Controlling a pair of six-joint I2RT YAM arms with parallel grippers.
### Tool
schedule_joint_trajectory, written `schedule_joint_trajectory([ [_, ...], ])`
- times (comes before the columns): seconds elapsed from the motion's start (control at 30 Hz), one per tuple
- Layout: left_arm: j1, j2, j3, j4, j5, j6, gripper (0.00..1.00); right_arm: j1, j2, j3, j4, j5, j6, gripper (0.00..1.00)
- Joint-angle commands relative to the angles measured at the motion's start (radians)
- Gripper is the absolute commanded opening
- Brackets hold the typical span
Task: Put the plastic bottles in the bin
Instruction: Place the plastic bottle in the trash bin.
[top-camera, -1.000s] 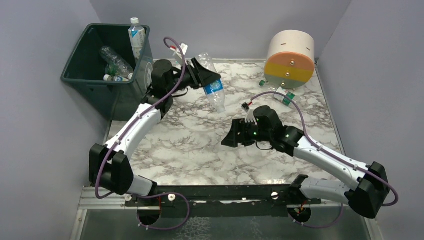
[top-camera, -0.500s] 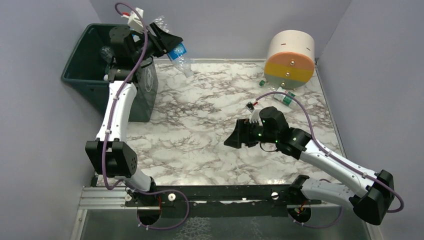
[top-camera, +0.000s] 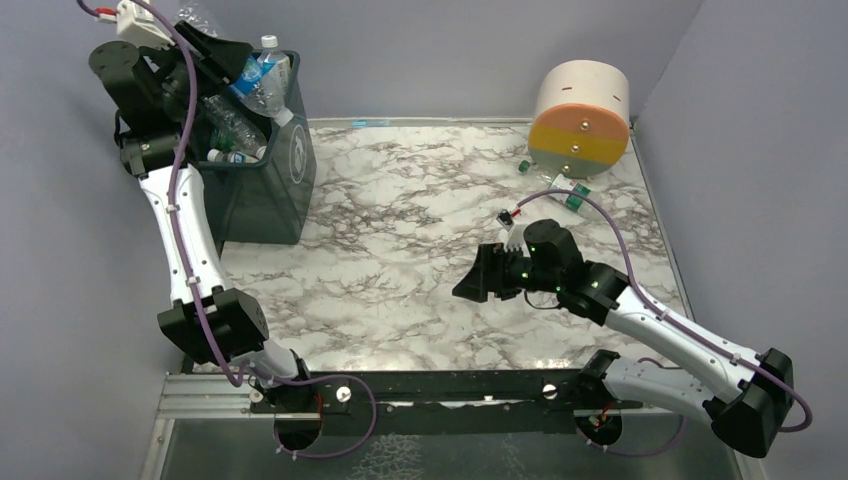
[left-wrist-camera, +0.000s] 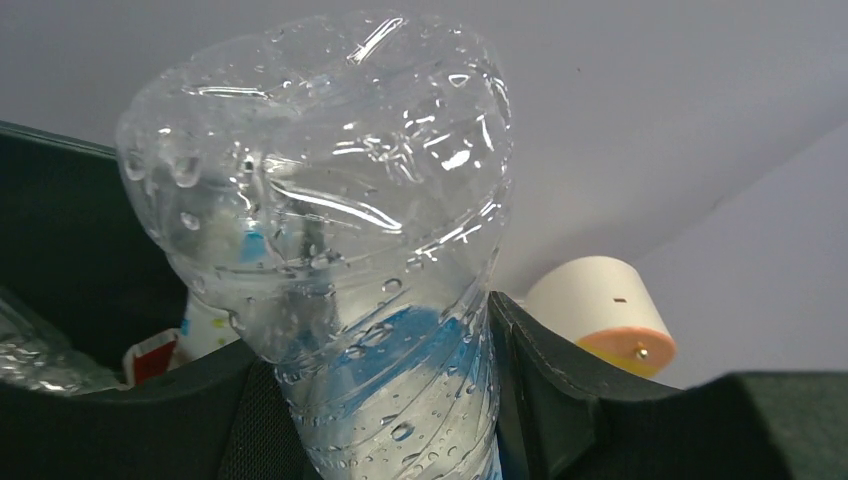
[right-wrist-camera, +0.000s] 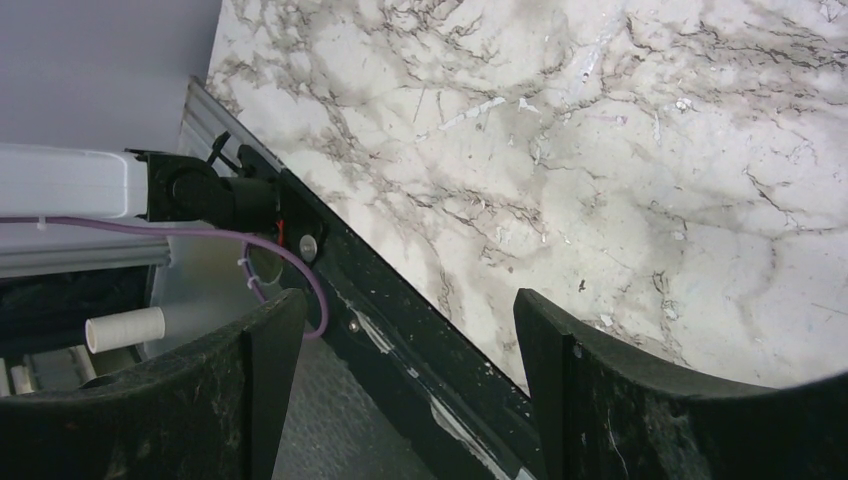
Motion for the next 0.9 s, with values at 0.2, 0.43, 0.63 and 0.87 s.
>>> schedule_joint_trajectory([
  [0.2,0.074,-0.026,0.101,-0.095,-0.162,0.209,0.62,0.005,-0.004,-0.007,-0.008,0.004,0.004,0.80],
  [0.43,0.074,-0.016,0.041,-0.107,-0.310,0.308,0.63,0.005,0.019,-0.010,0.013,-0.012,0.009,0.80],
  [0.63,0.074,0.005,-0.032,-0.042,-0.410,0.293,0.63,0.005,0.023,-0.014,0.012,-0.012,0.015,0.80],
  [0.87,0.074,0.071,-0.011,-0.066,-0.423,0.293,0.71,0.005,0.021,-0.025,0.018,-0.009,0.022,0.80],
])
